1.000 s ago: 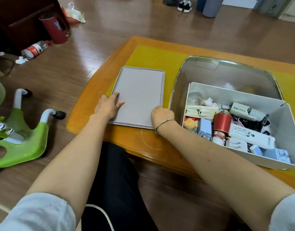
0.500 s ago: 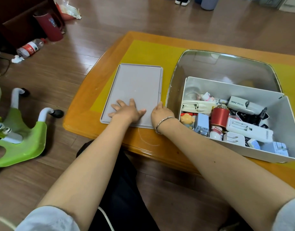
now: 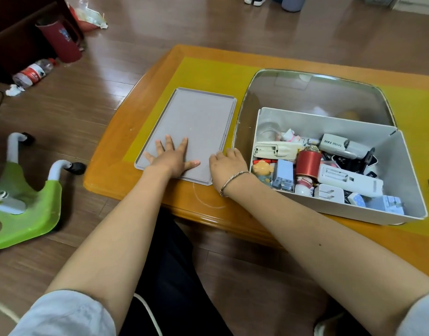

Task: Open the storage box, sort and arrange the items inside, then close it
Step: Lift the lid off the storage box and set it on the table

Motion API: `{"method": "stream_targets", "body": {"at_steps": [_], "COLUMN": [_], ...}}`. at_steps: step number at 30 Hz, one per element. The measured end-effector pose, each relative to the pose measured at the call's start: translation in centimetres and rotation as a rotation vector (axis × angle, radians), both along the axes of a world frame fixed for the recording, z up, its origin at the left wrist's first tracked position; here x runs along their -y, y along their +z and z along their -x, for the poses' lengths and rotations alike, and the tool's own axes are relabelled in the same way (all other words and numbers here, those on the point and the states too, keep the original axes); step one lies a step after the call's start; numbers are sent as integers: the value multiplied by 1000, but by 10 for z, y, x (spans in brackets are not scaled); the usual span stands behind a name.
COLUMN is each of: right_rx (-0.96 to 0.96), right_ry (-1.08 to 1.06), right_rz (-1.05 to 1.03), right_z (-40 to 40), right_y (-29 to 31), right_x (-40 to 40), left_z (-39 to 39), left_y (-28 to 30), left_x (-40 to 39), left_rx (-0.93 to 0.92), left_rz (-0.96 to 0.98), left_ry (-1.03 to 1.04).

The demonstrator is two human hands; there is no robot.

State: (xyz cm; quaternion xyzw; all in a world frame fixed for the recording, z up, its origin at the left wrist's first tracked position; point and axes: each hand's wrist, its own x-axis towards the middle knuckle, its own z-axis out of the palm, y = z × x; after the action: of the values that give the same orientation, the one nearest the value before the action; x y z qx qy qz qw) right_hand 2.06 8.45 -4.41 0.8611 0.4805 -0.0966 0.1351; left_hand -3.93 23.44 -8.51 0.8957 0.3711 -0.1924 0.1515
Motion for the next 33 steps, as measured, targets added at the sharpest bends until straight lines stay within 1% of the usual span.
{"method": "stream_targets", "body": {"at_steps": [2,4,8,13,16,21,25,27,29,33], "right_rx": [39,45,83,135,166,168,120,54,-9,-33], "right_ry": [23,-10,-119,-312,-441,-647,-756,-762,-739,-734], "right_rz": [-118,-235,-402,-458,-462,-376,-343,-353,-405,-494], "right_z": [-2,-8,-30,-64,-83,-111,-123,-125,-126,-125], "right_y": [6,16,32,42,44,37,28,23,20,18], "right_x": [5,14,48,118,162,225,258,268,275,281], "left_z": [-2,-5,-14,-35,-52,-70,-78,-80,-82,-83], "left_y": [2,8,24,50,61,59,55,54,54,51], "left_x": [6,15,36,72,100,133,146,151,156,162], "left_rx": [16,37,111,429,525,466,438,410,397,379], "left_rz": [-14,-45,-97,-144,-139,-96,-100,-122,-148,-199], "left_ry": [21,21,-85,-158,-170,-145,-143,-151,-151,-133]}}
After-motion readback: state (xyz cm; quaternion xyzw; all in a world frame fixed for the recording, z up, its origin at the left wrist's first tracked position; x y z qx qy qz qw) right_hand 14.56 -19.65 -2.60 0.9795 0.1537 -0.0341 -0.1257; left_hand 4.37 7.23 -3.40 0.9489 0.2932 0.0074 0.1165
